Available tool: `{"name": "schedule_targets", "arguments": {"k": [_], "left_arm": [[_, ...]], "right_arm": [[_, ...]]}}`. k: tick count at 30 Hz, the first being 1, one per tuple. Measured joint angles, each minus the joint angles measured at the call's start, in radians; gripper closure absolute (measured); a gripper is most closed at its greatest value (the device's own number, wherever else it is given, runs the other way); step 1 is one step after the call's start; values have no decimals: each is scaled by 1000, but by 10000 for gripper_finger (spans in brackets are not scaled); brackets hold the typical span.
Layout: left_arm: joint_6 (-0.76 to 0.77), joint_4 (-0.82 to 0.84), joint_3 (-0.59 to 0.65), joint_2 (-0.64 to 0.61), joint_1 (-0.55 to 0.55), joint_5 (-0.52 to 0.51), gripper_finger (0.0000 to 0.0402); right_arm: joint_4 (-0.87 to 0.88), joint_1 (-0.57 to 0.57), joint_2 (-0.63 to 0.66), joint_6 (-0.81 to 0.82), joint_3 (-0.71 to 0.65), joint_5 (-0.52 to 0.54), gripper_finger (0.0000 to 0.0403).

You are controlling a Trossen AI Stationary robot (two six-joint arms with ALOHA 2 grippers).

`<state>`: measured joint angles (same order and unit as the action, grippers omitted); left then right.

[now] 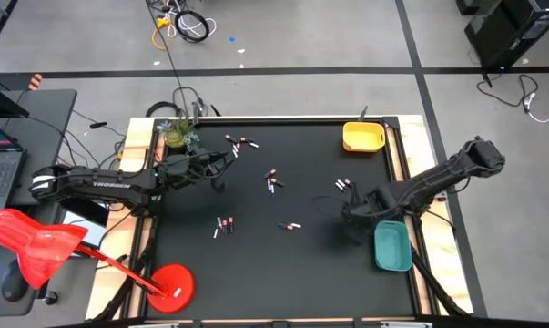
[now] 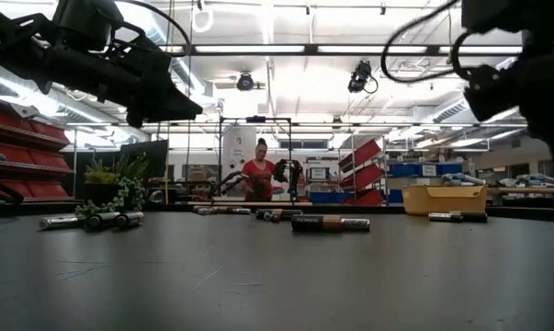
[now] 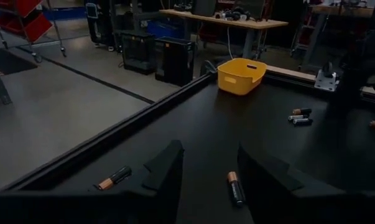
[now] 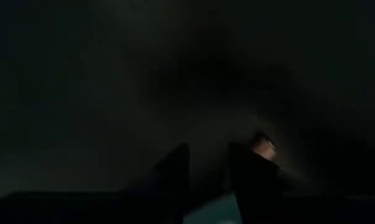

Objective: Sort batteries
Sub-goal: Put the black battery into the yellow bin

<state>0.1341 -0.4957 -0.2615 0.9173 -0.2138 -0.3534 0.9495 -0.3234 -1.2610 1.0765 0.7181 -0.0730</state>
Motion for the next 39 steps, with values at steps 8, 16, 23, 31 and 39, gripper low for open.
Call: {"name": "schedule_targets", "arguments": {"k": [8, 16, 23, 31, 39], "left_arm": [[-26, -2, 0, 0, 0, 0, 245], [-31, -9, 0, 0, 0, 0, 245], [-32, -8, 0, 0, 0, 0, 245], [-33, -9, 0, 0, 0, 0, 245], [-49, -9, 0, 0, 0, 0, 245]], "right_arm": [[50, 80, -3, -34, 0, -40, 189], [17, 177, -53, -76, -98, -80, 171], [12, 201, -63, -107, -99, -184, 188], [-54, 201, -101, -99, -135, -215, 190], [-50, 201, -190, -154, -125, -181, 212]]}}
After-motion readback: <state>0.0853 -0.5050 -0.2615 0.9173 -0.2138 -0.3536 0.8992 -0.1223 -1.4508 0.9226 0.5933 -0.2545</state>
